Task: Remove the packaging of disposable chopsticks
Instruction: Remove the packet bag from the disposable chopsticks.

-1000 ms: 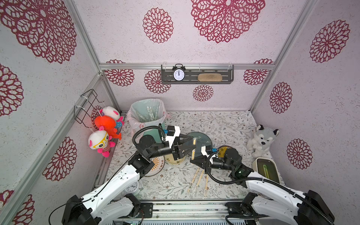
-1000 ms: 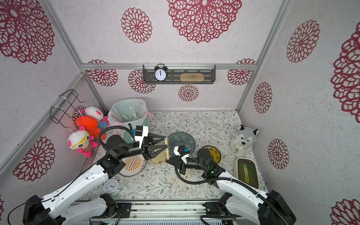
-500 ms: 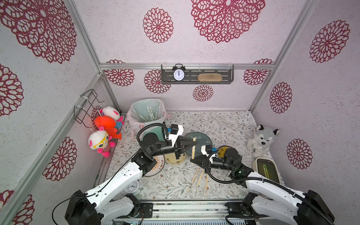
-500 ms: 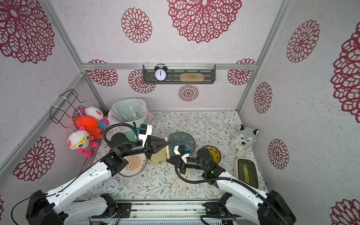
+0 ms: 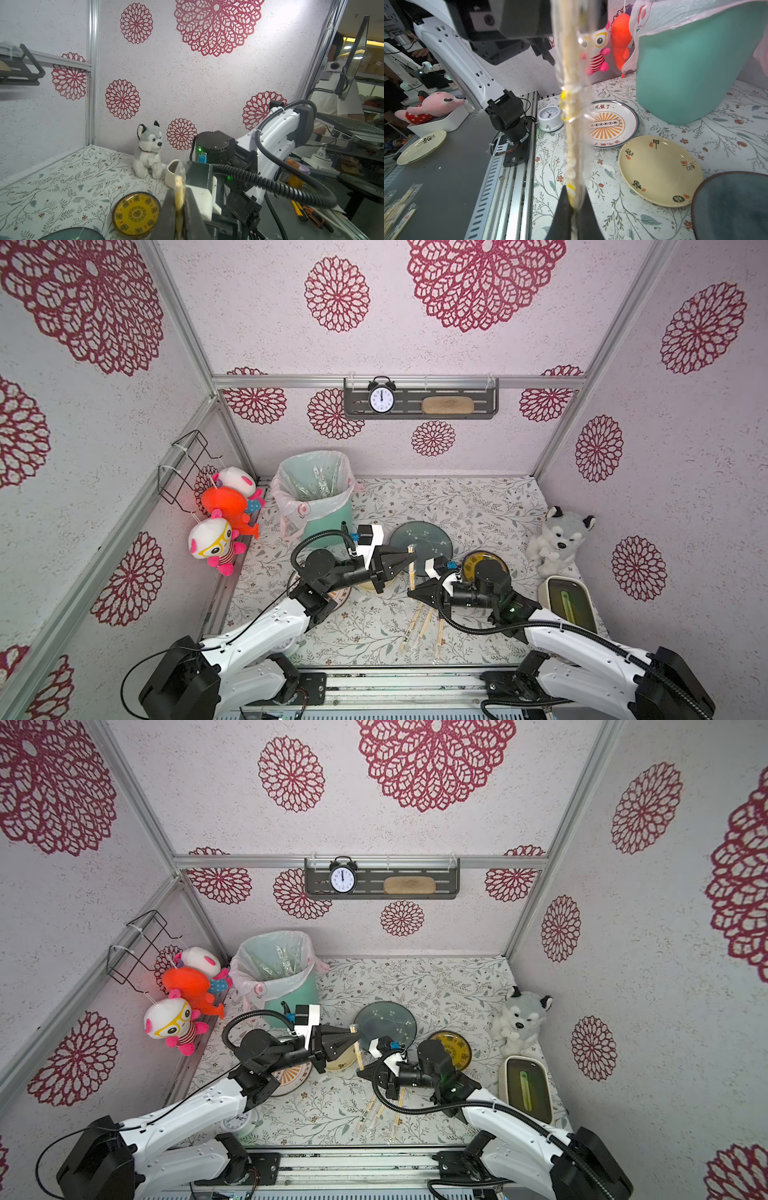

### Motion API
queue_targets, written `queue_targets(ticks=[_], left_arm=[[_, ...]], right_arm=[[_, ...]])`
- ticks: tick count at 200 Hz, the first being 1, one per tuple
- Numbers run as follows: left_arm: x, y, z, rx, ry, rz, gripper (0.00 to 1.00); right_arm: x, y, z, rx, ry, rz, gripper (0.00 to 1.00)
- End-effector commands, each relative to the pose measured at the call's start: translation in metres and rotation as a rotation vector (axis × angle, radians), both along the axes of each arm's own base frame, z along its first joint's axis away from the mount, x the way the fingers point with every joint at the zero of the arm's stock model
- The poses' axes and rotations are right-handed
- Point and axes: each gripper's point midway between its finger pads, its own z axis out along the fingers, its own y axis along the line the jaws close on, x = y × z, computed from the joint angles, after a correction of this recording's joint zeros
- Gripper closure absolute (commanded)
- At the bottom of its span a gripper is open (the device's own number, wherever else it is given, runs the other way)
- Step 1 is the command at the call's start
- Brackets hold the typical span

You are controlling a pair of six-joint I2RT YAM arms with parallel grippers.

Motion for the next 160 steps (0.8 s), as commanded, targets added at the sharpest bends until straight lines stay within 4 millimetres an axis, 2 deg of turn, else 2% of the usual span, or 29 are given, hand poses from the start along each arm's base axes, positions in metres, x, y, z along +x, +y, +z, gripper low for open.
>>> queue_targets(ticks=[1,22,51,73,118,135,160], left_arm=[[-0.006,-0.013,-0.071,0.155,0.166,-0.063,0.91],[-0.006,-0.017,-0.086,0.175,0.188,-0.061,0.92],[-0.006,-0.010,-0.104,0.202,0.210,-0.021,0.96],[-0.007,-0.005,-0.122,0.238,0.233,0.000,0.90],[-0.013,-0.012,-0.140,0.260,0.272,-0.047,0.90],[-0.014,-0.013,-0.151,0.271,0.287,-0.054,0.99],[-0.025,-0.022,-0.162,0.259,0.308,-0.092,0.99]], right_arm=[[-0.005,-0.003,0.096,0.249,-0.250,0.010,1.00],[-0.004,-0.002,0.097,0.246,-0.247,0.011,1.00],[-0.005,-0.004,0.101,0.254,-0.254,0.009,1.00],[-0.005,-0.007,0.105,0.253,-0.267,-0.008,1.00],[-0.004,-0.004,0.105,0.256,-0.254,0.001,1.00],[-0.005,-0.005,0.108,0.261,-0.260,0.001,1.00],[-0.003,-0.006,0.110,0.260,-0.268,-0.011,1.00]])
